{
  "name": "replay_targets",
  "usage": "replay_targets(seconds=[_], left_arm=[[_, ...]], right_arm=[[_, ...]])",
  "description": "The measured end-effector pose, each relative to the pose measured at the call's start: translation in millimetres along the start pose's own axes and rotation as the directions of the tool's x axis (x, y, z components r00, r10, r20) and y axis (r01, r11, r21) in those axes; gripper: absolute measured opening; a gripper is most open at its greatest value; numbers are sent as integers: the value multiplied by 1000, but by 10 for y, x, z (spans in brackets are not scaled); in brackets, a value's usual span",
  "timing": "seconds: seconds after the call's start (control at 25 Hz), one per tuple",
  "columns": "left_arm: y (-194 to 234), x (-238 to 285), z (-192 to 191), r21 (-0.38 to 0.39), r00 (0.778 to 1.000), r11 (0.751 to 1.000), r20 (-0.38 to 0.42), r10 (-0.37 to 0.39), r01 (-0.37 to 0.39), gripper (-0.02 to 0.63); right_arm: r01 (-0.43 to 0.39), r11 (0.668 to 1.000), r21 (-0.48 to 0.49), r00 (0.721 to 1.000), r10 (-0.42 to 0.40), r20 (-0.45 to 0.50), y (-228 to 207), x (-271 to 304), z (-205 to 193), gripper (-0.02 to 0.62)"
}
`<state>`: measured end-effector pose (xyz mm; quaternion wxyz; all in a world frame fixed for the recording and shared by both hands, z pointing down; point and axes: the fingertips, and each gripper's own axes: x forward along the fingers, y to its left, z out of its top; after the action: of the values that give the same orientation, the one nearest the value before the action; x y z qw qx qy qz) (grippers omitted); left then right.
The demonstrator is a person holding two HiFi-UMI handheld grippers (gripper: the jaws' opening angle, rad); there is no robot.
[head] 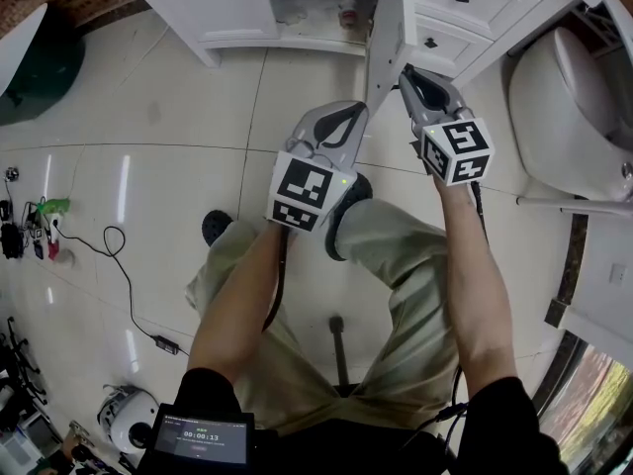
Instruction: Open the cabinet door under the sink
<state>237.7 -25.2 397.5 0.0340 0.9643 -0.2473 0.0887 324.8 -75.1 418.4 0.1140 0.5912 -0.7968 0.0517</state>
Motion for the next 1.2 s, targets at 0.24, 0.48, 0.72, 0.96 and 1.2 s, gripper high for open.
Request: replay_targets(seconds=[0.24, 0.48, 0.72, 0.96, 1.2], left_arm=[[40, -53, 32, -8, 1000, 1000, 9, 11, -11, 17], [118, -117, 100, -47, 999, 999, 32, 29, -27, 17], [177, -198, 121, -79, 998, 996, 37, 43, -40, 17], [296, -337, 159, -114, 995, 991, 51, 80, -74, 17], [434, -537, 192, -125, 991, 986, 60, 117, -109, 17]], right_arm=[[16, 1000, 15, 999, -15, -32, 9, -18, -11, 25], [33, 999, 4, 999, -32, -43, 2, -118, 73, 32], [53, 998, 43, 998, -54, 29, 113, -262, 355, 31], [-6, 999, -50, 999, 8, 43, 517, -253, 508, 31], [-69, 995, -68, 997, 72, 39, 875, -110, 557, 29]])
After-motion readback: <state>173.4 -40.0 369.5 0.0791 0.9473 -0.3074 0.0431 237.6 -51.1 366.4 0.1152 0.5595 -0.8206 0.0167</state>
